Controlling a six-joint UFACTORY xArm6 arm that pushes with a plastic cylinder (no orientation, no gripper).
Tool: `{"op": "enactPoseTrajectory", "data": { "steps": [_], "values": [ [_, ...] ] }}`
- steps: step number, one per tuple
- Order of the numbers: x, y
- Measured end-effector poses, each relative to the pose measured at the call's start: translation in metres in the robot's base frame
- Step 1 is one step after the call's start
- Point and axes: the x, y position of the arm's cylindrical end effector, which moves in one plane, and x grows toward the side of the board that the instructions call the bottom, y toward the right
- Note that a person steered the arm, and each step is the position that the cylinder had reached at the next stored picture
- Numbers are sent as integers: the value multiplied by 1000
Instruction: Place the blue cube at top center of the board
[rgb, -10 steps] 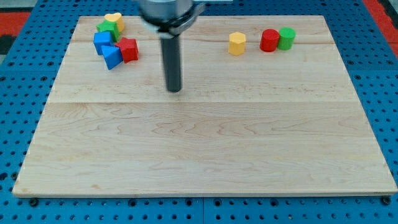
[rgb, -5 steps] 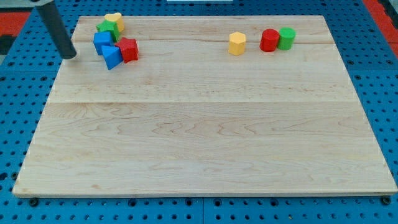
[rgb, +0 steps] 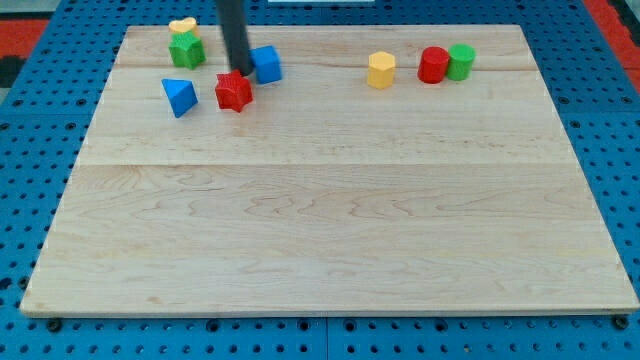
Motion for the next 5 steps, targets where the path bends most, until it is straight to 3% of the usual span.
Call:
{"op": "enactPoseTrajectory", "data": {
  "steps": [1,3,5],
  "values": [
    [12,31],
    [-13,80],
    [-25,93]
  ]
}}
